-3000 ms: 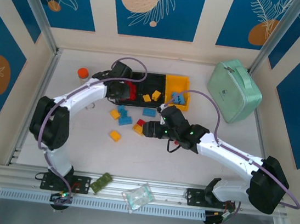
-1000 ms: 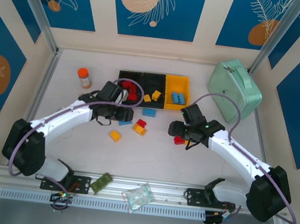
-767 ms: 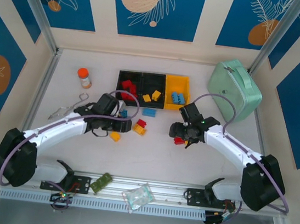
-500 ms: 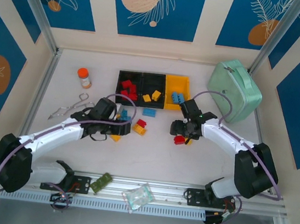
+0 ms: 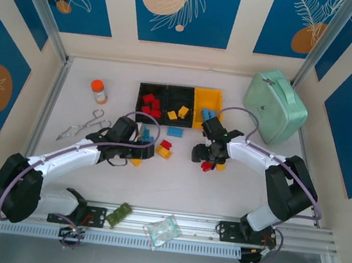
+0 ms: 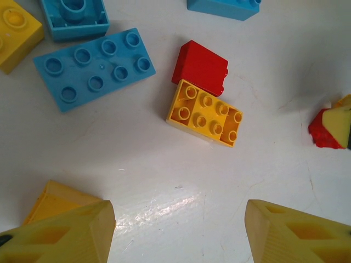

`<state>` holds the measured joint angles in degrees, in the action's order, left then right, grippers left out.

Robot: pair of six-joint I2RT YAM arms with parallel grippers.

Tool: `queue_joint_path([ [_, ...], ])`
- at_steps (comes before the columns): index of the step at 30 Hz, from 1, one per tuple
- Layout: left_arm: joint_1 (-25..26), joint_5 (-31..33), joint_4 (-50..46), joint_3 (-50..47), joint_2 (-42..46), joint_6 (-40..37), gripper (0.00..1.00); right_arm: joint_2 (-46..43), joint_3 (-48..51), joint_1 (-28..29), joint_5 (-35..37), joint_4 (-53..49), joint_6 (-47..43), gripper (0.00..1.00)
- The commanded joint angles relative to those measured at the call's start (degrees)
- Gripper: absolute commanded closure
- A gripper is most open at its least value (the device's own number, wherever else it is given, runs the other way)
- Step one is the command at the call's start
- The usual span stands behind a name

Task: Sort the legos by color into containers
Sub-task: Pick up the lego from the center of the table.

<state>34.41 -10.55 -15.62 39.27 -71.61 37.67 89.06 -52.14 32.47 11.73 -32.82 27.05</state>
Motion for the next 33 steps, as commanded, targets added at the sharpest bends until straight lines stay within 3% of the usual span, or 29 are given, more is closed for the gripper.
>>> queue_joint_path([
  [1, 0.5, -1.0, 0.7, -1.0, -0.4, 0.1, 0.36, 0.7, -1.4, 2.3, -0.1, -2.1, 1.1, 0.31],
  [11, 0.6, -1.0, 1.2, -2.8, 0.6, 0.4, 0.37, 4.5, -2.5, 7.1, 3.2, -5.9, 3.1, 0.30],
  [16, 0.5, -1.0, 1.5, -2.8, 0.5, 0.8, 0.37, 3.8, -2.7, 8.3, 3.8, -6.6, 3.6, 0.53],
  [19, 0.5, -1.1, 1.7, -2.9, 1.0, 1.3, 0.36, 2.8, -4.0, 9.0, 4.2, -7.2, 3.8, 0.61],
  [26, 0.5, 0.8, 2.1, -6.0, 6.6, 4.1, 0.36, 2.9, -13.2, 10.8, 3.0, -8.5, 2.4, 0.64],
  [33, 0.3, 6.6, -4.5, -8.6, 15.3, 7.1, 0.36, 11.1, -28.0, 11.5, 0.4, -8.0, 0.4, 0.64],
])
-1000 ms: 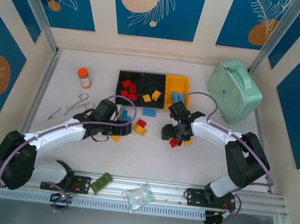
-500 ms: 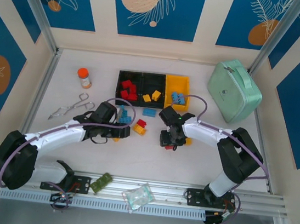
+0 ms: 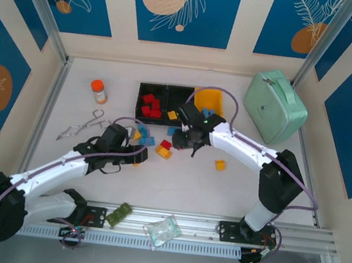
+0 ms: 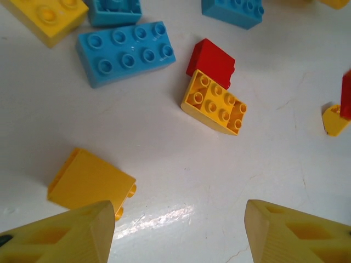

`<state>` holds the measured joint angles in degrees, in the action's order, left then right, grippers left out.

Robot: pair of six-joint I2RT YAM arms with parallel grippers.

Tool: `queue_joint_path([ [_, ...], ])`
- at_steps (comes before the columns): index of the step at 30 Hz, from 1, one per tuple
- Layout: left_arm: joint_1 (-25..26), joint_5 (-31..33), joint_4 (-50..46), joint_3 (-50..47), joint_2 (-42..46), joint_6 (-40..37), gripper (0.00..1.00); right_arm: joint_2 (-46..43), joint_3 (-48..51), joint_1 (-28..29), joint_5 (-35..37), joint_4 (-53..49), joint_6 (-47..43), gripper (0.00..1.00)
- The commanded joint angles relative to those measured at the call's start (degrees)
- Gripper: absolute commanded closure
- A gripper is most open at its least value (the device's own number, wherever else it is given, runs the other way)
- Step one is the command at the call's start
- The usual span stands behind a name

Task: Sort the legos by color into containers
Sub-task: Pick up the lego from the center of the table, then place the lego in the container.

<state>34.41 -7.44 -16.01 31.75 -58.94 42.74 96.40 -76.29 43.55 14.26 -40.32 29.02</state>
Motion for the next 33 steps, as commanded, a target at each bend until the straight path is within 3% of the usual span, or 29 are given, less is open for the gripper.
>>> queue_joint_path([
  [1, 0.3, 4.0, -5.0, -1.5, 3.7, 2.3, 0.36, 5.4, -6.5, 0.3, -2.2, -0.6, -1.8, 0.64],
  [14, -0.2, 5.4, -10.1, -5.2, 11.7, 4.6, 0.36, 29.4, -41.2, -2.6, -2.6, -6.9, -2.2, 0.63],
  [26, -0.2, 5.0, -10.2, -6.5, 12.6, 5.2, 0.36, 48.8, -70.2, -4.7, 0.0, -15.0, -2.9, 0.59],
  [30, -0.2, 4.8, -9.8, -6.8, 12.4, 5.2, 0.36, 51.4, -74.1, -5.4, 0.1, -15.0, -2.9, 0.57],
  [33, -0.3, 4.6, -9.1, -7.0, 11.9, 5.3, 0.36, 51.7, -74.0, -5.6, 0.2, -13.9, -3.1, 0.49],
])
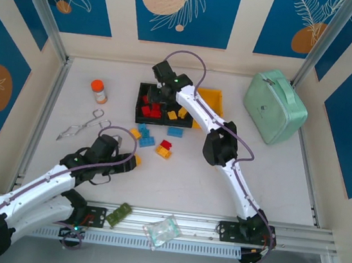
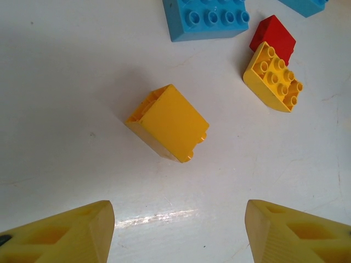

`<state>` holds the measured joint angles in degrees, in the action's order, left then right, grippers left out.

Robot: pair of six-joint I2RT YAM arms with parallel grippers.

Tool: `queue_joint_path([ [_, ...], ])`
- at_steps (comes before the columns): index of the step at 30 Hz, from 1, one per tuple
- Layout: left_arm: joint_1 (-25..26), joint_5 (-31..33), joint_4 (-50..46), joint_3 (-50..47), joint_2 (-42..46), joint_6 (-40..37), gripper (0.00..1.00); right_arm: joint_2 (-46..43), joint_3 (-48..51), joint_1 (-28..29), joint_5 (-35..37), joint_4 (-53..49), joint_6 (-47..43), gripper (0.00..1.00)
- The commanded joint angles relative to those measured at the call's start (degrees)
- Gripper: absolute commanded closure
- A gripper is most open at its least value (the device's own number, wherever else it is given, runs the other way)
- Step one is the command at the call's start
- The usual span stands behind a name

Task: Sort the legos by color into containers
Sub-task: Place the lego in the container.

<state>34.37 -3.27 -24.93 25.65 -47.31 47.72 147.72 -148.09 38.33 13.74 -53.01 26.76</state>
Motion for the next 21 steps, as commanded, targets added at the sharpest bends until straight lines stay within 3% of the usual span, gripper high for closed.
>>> queue_joint_path([
  [1, -0.3, 0.3, 0.0, -0.9, 0.0, 0.4, 0.36, 0.2, -2.3, -0.4, 1.0, -1.1, -0.9, 0.46],
  [5, -0.3, 0.0, 1.1, -0.8, -0.8, 0.4, 0.36, -0.3, -2.6, -0.3, 1.4, -1.5, -1.0, 0.40],
  [12, -0.3, 0.0, 1.2, 0.1, -1.7, -0.2, 0.36, -6.0, 2.1, 0.7, 2.9, -1.2, -1.4, 0.39],
  [21, -0.3, 0.6, -1.0, 2.5, -4.6, -0.9, 0.33, -31.4, 38.7, 2.1, 0.0, 15.2, 0.6, 0.39],
])
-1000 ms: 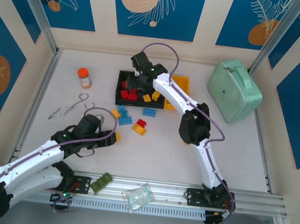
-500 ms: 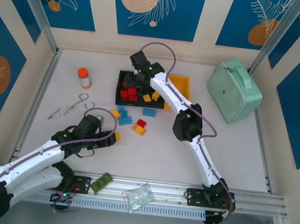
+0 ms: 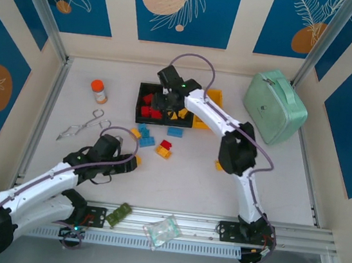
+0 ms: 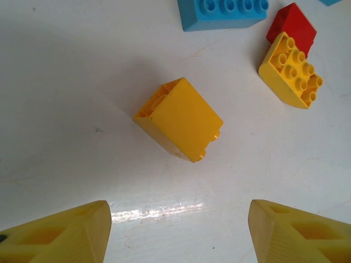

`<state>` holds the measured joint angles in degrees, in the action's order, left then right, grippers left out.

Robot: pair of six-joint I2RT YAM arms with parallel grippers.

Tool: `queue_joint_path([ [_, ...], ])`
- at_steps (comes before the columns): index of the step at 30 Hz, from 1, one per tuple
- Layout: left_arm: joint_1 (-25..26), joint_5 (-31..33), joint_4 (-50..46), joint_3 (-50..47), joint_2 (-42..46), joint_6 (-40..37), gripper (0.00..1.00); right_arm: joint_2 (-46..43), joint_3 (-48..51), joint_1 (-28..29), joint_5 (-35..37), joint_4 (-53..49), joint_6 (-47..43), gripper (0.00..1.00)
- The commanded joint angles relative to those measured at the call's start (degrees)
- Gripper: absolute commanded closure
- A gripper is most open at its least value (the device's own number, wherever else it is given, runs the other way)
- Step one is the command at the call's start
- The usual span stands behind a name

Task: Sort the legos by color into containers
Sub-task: Place the lego in the container, then pick up the lego from the middle-left of the table.

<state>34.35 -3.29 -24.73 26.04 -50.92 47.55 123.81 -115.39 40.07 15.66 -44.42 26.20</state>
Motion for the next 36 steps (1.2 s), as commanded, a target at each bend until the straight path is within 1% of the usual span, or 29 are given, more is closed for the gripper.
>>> queue_joint_path([
  [1, -0.3, 0.4, -0.8, 2.3, -1.8, -0.5, 0.33, -10.1, 9.9, 0.4, -2.3, 7.9, 1.5, 0.39],
  [8, 0.0, 0.5, 0.2, 4.7, -8.0, 2.5, 0.33, -24.1, 31.1, 0.7, -3.9, 12.7, 4.7, 0.39],
  [10, 0.3, 1.8, -0.2, 5.9, -9.9, 3.9, 0.33, -27.9, 36.7, 1.1, -4.0, 13.8, 5.8, 0.39],
  [16, 1.2, 5.8, -1.8, 10.1, -14.9, 8.1, 0.29, -36.1, 49.2, 1.8, -3.6, 14.8, 9.5, 0.39],
  [18, 1.3, 6.3, -1.8, 11.4, -17.0, 9.7, 0.28, -38.1, 52.5, 1.7, -3.6, 15.5, 10.7, 0.39],
  [19, 1.5, 6.5, -2.2, 12.2, -18.2, 11.0, 0.26, -38.9, 53.9, 1.7, -3.4, 15.5, 11.3, 0.39],
  [22, 2.3, 7.9, -3.0, 14.5, -22.0, 13.3, 0.25, -40.4, 56.7, 1.5, -3.6, 15.8, 12.4, 0.39],
  [29, 3.4, 11.2, -7.5, 20.4, -31.1, 16.4, 0.24, -43.1, 59.5, 1.5, -3.4, 16.6, 13.4, 0.39],
  [32, 3.5, 10.7, -7.8, 21.6, -34.4, 16.7, 0.29, -44.1, 60.3, 1.4, -3.3, 16.9, 13.6, 0.39],
  [35, 3.8, 10.2, -7.2, 21.4, -35.8, 16.6, 0.41, -44.6, 61.2, 1.4, -3.4, 17.0, 14.2, 0.39],
  [36, 3.7, 10.1, -6.9, 21.2, -35.8, 16.5, 0.47, -44.7, 61.5, 1.4, -3.4, 17.2, 14.3, 0.39],
])
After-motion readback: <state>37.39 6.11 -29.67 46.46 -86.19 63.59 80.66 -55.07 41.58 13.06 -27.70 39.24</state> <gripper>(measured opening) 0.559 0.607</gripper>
